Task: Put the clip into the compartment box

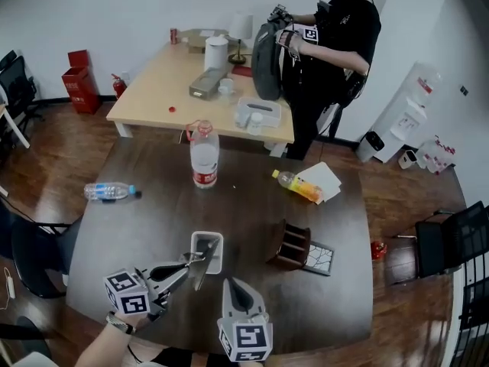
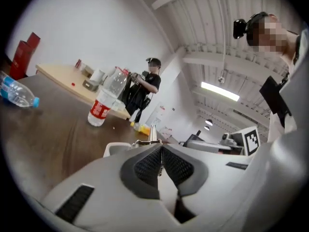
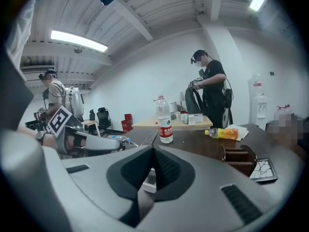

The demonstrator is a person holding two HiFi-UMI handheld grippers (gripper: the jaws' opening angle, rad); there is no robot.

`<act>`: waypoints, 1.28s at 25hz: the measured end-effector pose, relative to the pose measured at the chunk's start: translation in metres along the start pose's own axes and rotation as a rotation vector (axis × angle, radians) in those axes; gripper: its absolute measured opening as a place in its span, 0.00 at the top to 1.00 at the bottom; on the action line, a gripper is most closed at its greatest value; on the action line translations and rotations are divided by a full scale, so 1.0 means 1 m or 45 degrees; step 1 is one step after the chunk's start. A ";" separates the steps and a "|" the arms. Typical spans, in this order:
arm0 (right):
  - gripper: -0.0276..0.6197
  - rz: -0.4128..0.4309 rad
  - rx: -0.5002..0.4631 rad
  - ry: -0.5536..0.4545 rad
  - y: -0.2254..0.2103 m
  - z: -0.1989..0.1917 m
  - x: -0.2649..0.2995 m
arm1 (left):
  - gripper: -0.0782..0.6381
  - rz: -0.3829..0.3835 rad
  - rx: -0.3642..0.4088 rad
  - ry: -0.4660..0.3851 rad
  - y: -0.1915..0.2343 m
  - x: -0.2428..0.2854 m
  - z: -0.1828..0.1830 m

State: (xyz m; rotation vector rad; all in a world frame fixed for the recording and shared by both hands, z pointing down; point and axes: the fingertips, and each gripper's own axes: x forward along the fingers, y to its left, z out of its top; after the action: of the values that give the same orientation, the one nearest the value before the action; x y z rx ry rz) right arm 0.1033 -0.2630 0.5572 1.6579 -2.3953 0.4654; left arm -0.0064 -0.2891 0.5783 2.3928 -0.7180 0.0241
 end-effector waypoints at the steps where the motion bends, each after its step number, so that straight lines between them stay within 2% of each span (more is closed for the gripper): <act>1: 0.96 -0.007 0.008 -0.003 -0.004 -0.001 -0.001 | 0.88 0.006 0.018 -0.068 0.005 0.008 0.007; 4: 0.96 -0.016 0.026 0.009 -0.012 -0.003 -0.003 | 0.88 0.044 0.120 -0.198 0.019 0.027 0.019; 7: 0.96 -0.032 0.042 -0.002 -0.022 -0.007 -0.003 | 0.88 0.054 0.223 -0.238 0.029 0.044 0.017; 13: 0.96 -0.057 0.060 0.010 -0.041 -0.015 -0.004 | 0.88 0.018 0.298 -0.135 0.036 0.059 -0.015; 18: 0.96 -0.062 0.074 0.045 -0.048 -0.022 -0.002 | 0.88 0.068 0.364 -0.033 0.042 0.067 -0.042; 23: 0.96 -0.049 0.099 0.036 -0.050 -0.023 0.000 | 0.86 0.120 0.377 -0.002 0.041 0.068 -0.047; 26: 0.96 -0.041 0.094 0.035 -0.050 -0.019 -0.002 | 0.74 0.133 0.339 0.003 0.038 0.064 -0.048; 29: 0.96 -0.043 0.094 0.025 -0.050 -0.017 -0.005 | 0.73 0.166 0.337 0.007 0.037 0.057 -0.050; 32: 0.96 -0.050 0.086 0.030 -0.049 -0.012 -0.012 | 0.70 0.246 0.334 -0.013 0.039 0.042 -0.049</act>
State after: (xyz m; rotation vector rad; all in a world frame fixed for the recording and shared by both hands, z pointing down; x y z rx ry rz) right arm 0.1533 -0.2645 0.5720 1.7145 -2.3503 0.5617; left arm 0.0169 -0.3066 0.6477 2.5613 -1.0022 0.1974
